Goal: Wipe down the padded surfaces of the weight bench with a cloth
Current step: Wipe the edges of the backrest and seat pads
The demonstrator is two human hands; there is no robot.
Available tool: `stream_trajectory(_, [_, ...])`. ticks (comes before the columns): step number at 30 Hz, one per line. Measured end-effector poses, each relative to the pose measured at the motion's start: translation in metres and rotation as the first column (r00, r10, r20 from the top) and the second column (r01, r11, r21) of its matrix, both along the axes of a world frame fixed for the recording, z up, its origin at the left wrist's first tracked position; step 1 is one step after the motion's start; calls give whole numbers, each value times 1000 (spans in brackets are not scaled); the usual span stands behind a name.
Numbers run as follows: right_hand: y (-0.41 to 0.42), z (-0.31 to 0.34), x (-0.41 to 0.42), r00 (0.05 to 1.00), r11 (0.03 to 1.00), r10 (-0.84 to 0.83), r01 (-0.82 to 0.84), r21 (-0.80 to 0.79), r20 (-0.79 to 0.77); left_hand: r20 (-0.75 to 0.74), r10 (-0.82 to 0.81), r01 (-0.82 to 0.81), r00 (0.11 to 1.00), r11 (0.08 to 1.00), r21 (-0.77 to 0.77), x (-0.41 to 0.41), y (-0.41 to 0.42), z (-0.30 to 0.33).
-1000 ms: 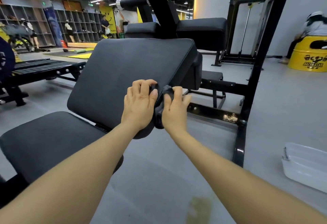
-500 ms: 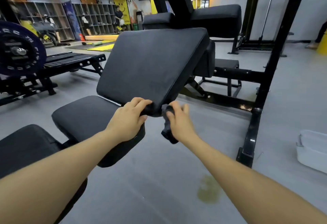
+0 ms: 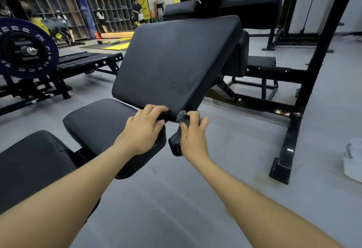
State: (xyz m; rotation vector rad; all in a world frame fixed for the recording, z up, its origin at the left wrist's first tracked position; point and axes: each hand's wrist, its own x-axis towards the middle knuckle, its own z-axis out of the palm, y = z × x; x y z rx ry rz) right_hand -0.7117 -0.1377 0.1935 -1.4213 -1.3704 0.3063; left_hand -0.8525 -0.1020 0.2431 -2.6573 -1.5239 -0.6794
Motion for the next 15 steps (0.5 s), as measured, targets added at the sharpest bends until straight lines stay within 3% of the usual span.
stream_trajectory(2, [-4, 5, 13, 995, 999, 39, -37, -19, 91, -10, 2, -2, 1000, 1000, -12, 0, -1, 1])
stream_trajectory(7, [15, 50, 30, 987, 980, -117, 132, 149, -111, -13, 15, -16, 1000, 1000, -19, 1, -2, 2])
stream_trajectory(10, [23, 41, 10, 984, 970, -171, 175, 171, -38, -17, 12, -13, 1000, 1000, -20, 2, -2, 2])
stream_trajectory(13, [14, 8, -2, 994, 991, -107, 104, 78, 37, -17, 15, -15, 1000, 1000, -8, 1, 1, 1])
stream_trajectory(15, [2, -11, -2, 996, 998, 26, -21, -56, 91, -14, 27, -27, 1000, 1000, -15, 1, 1, 1])
